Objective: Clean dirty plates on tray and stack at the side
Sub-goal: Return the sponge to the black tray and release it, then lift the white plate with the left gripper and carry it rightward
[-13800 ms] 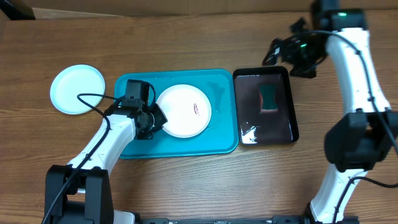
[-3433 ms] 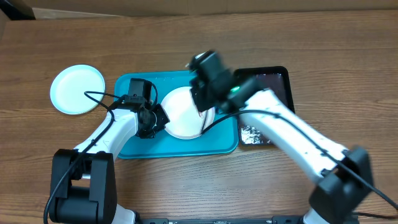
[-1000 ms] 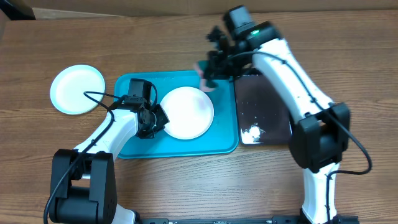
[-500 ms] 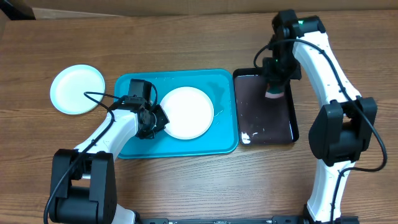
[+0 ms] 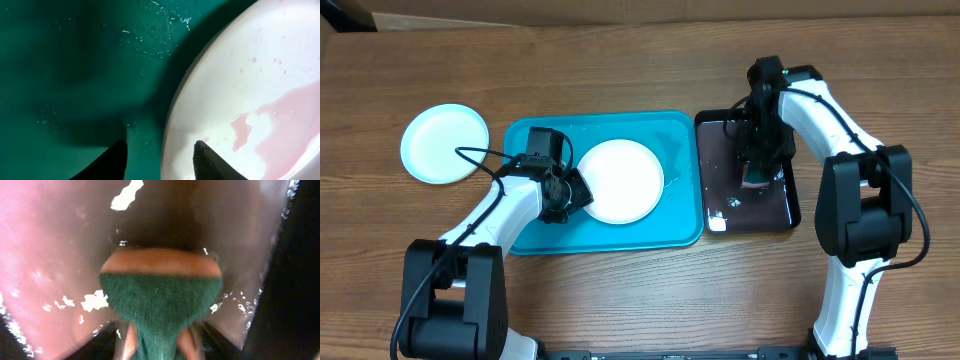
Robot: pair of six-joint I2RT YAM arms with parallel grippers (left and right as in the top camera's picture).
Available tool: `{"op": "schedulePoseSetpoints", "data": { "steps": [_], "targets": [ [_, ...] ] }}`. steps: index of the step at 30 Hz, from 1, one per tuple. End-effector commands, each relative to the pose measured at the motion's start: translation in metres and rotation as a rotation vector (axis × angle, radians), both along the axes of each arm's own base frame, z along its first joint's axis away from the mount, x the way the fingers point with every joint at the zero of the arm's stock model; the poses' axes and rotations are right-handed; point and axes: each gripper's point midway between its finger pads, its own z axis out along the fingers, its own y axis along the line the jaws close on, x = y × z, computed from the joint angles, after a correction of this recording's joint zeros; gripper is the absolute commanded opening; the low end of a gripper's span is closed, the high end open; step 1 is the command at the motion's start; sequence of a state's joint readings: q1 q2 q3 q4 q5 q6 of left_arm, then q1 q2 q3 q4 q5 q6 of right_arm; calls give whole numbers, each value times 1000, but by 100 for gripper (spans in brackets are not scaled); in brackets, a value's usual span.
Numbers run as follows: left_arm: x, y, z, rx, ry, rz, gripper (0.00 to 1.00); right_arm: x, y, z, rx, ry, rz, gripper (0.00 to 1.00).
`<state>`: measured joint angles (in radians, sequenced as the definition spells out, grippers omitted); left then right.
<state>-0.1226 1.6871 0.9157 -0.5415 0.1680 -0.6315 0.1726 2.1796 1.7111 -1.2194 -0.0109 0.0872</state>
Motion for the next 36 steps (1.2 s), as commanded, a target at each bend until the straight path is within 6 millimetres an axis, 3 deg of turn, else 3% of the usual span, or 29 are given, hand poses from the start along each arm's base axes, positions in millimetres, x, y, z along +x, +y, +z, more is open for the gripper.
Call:
{"op": "schedulePoseSetpoints", "data": {
  "steps": [1, 7, 10, 15, 19, 23, 29, 36],
  "targets": [
    [-4, -1, -6, 0, 15, -10, 45, 32, 4, 42, 12, -129, 6, 75],
    [-4, 3, -6, 22, 14, -5, 41, 61, -11, 79, 27, -236, -86, 81],
    [-4, 6, -7, 42, 13, 0, 34, 66, -31, 80, 26, -247, -155, 86],
    [-3, 6, -13, 43, 22, 4, 32, 66, -71, 78, 14, -237, -247, 89],
    [-3, 4, -22, 28, 39, 3, 30, 64, -103, 77, 6, -234, -315, 100],
    [-2, 3, -22, 22, 34, 2, 22, 62, -128, 77, 0, -237, -369, 100],
    [4, -1, -16, 12, 9, -47, 4, 60, -144, 77, -4, -237, -404, 100],
    [43, -7, 26, 20, -88, -131, 4, 60, -144, 77, -4, -237, -405, 100]
  ]
}}
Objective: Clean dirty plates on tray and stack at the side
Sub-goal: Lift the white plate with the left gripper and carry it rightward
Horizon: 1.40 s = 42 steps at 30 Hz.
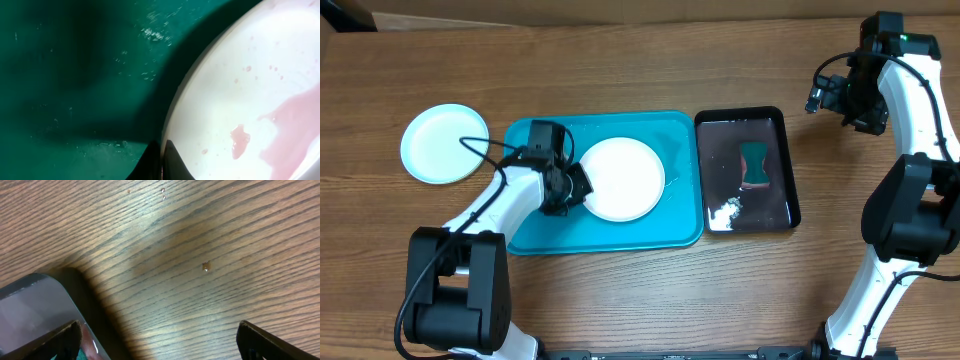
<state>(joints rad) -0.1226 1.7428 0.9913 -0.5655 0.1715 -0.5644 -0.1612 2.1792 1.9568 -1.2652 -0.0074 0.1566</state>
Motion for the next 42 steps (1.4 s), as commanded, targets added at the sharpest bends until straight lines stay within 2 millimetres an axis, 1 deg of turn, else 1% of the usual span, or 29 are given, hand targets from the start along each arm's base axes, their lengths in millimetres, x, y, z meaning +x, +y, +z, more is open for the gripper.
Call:
{"op": "schedulePoseSetpoints", "data": {
  "steps": [1, 4, 8, 11, 13, 17, 20, 22, 23, 26, 29, 32, 34, 36, 39, 42],
  "targets": [
    [33, -5, 32, 6, -93, -70, 4, 3, -1, 14, -12, -36, -4, 100],
    [50, -7, 57, 5, -134, -73, 4, 3, -1, 14, -12, -36, -4, 100],
    [75, -11, 96, 8, -215, -103, 4, 3, -1, 14, -12, -36, -4, 100],
    [88, -18, 123, 8, -272, -127, 4, 3, -1, 14, -12, -36, -4, 100],
    [94, -25, 138, 8, -309, -144, 4, 3, -1, 14, -12, -36, -4, 100],
    [104, -48, 165, 41, -384, -184, 4, 3, -1, 14, -12, -36, -4, 100],
    [107, -69, 181, 96, -442, -215, 4, 3, -1, 14, -12, -36, -4, 100],
    [108, -83, 188, 140, -480, -236, 4, 3, -1, 14, -12, -36, -4, 100],
    [107, -93, 191, 174, -504, -247, 4, 3, -1, 14, -12, -36, -4, 100],
    [102, -114, 196, 257, -553, -271, 4, 3, -1, 14, -12, -36, -4, 100],
    [95, -137, 206, 366, -628, -339, 4, 3, -1, 14, -12, -36, -4, 100],
    [86, -156, 222, 530, -711, -411, 4, 3, -1, 14, -12, -36, -4, 100],
    [78, -162, 235, 657, -759, -425, 4, 3, -1, 14, -12, -36, -4, 100],
    [68, -168, 253, 805, -814, -434, 4, 3, -1, 14, -12, -36, -4, 100],
    [49, -179, 285, 1013, -899, -425, 4, 3, -1, 14, -12, -36, -4, 100],
    [31, -191, 312, 1140, -964, -395, 4, 3, -1, 14, -12, -36, -4, 100]
  ]
}}
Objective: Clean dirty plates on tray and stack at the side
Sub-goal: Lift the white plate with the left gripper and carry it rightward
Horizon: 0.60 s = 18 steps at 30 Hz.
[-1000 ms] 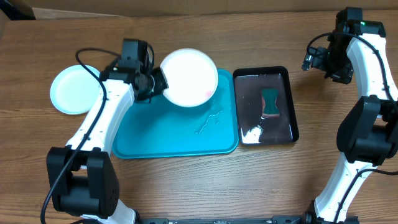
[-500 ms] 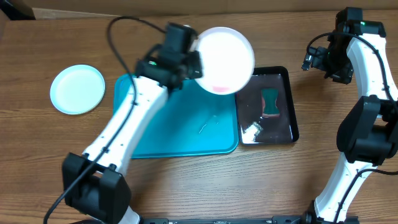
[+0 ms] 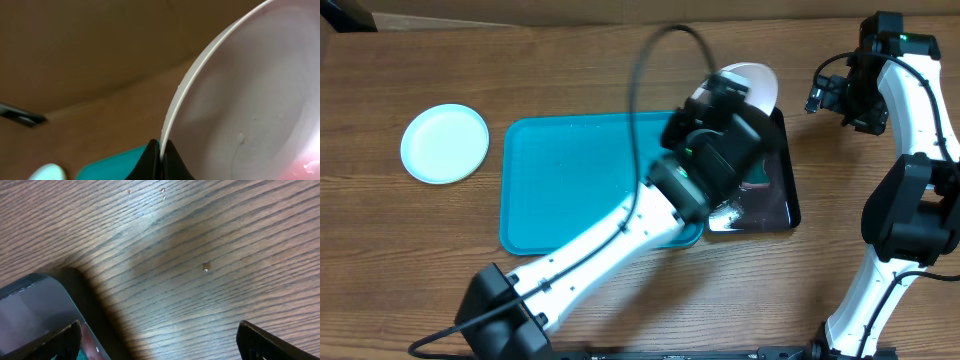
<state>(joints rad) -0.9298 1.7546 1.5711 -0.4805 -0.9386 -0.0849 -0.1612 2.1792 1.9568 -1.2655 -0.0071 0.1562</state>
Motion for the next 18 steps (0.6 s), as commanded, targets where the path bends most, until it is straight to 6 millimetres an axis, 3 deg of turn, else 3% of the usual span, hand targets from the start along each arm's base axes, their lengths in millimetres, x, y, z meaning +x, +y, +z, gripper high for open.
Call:
{"op": "schedulePoseSetpoints", "data": {
  "steps": [1, 9, 18],
  "targets": [
    [-19, 17, 54, 232, -185, 160, 4, 3, -1, 14, -11, -36, -4, 100],
    [-49, -19, 98, 318, -282, 115, 4, 3, -1, 14, -11, -36, -4, 100],
    [-51, -22, 112, 405, -287, 99, 4, 3, -1, 14, -11, -36, -4, 100]
  ]
}}
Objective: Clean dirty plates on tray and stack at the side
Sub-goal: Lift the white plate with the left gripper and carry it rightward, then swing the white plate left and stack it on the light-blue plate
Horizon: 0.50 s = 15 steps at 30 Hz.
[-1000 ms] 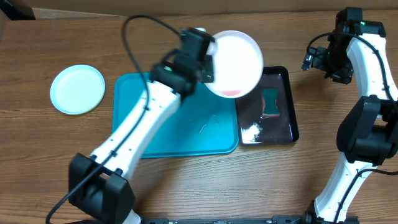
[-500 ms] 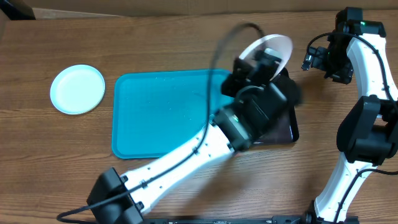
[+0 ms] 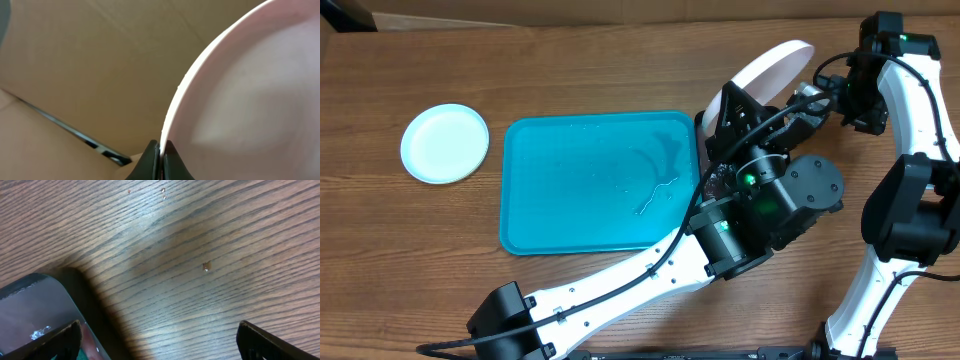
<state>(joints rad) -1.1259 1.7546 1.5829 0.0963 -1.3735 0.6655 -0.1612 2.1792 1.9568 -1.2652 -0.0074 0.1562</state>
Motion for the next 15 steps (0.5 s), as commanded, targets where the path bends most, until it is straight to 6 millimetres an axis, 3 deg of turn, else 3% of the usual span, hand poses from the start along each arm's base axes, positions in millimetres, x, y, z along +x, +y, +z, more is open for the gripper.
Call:
{"op": "schedulePoseSetpoints", "data": {
  "steps": [1, 15],
  "targets": [
    [-2, 7, 9, 95, 18, 38, 4, 3, -1, 14, -12, -36, -4, 100],
    [3, 12, 7, -27, -14, 51, 4, 3, -1, 14, -12, -36, -4, 100]
  ]
}}
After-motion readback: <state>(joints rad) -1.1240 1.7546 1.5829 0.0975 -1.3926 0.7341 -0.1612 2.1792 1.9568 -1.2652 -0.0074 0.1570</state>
